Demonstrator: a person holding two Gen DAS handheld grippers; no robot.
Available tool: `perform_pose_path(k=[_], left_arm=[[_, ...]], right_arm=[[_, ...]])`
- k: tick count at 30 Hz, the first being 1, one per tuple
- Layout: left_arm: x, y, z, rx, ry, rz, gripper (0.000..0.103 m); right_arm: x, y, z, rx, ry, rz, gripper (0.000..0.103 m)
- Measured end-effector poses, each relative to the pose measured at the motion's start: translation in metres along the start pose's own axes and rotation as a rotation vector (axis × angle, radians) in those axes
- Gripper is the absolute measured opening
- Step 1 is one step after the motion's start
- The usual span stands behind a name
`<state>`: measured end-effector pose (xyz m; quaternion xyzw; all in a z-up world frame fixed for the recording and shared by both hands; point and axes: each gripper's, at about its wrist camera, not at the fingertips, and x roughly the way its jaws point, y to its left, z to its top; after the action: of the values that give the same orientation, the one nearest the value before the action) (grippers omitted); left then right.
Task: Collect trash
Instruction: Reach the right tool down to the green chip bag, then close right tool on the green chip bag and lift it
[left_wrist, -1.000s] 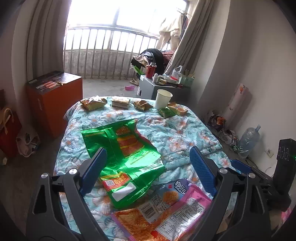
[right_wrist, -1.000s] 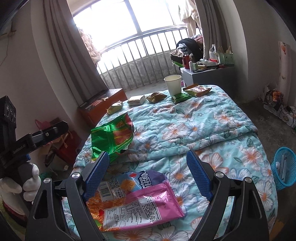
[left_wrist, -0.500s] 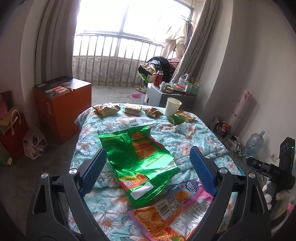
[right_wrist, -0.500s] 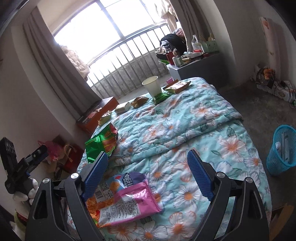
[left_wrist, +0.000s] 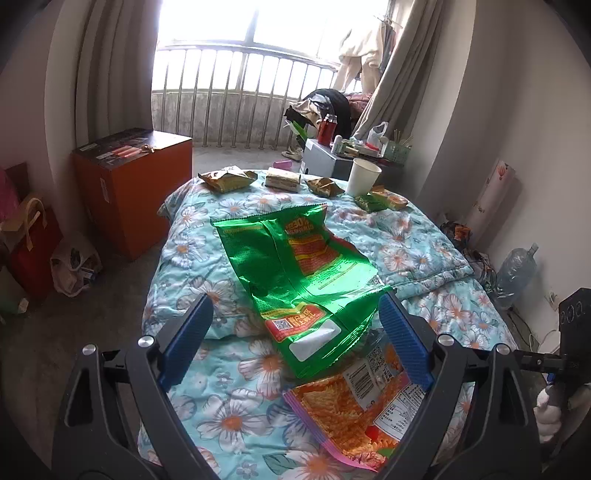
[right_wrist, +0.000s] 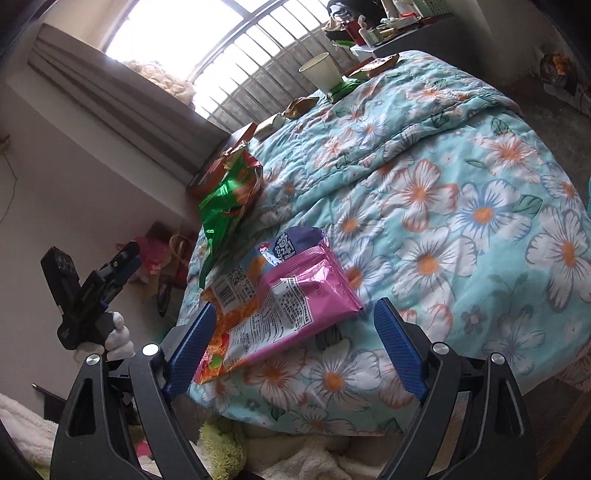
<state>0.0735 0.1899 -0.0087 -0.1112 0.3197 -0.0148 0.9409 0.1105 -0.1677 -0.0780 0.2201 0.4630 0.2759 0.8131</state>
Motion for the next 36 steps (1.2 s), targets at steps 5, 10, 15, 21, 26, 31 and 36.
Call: perform_pose_path(k=[5, 10, 15, 21, 26, 31, 36], left_arm=[[0.015, 0.009, -0.002, -0.047, 0.035, -0.021, 0.087], [0.020, 0.017, -0.005, -0.069, 0.032, -0.018, 0.087], [0.025, 0.027, -0.009, -0.090, 0.042, -0.004, 0.087], [0.030, 0.041, -0.013, -0.104, 0.057, 0.000, 0.087], [0.034, 0.048, -0.014, -0.103, 0.064, 0.000, 0.087], [0.034, 0.049, -0.013, -0.105, 0.062, -0.007, 0.087], [0.031, 0.041, -0.011, -0.088, 0.051, -0.031, 0.087]], right_arm=[[0.002, 0.009, 0.049, 0.001, -0.024, 0.081, 0.085], [0.055, 0.021, 0.119, -0.004, 0.079, 0.187, 0.082], [0.146, 0.038, 0.172, -0.032, 0.247, 0.151, 0.075], [0.232, 0.055, 0.188, -0.128, 0.409, 0.064, 0.069], [0.268, 0.060, 0.185, -0.155, 0.488, 0.042, 0.043], [0.266, 0.064, 0.182, -0.131, 0.485, 0.093, 0.006], [0.222, 0.048, 0.194, -0.033, 0.386, 0.196, 0.003]])
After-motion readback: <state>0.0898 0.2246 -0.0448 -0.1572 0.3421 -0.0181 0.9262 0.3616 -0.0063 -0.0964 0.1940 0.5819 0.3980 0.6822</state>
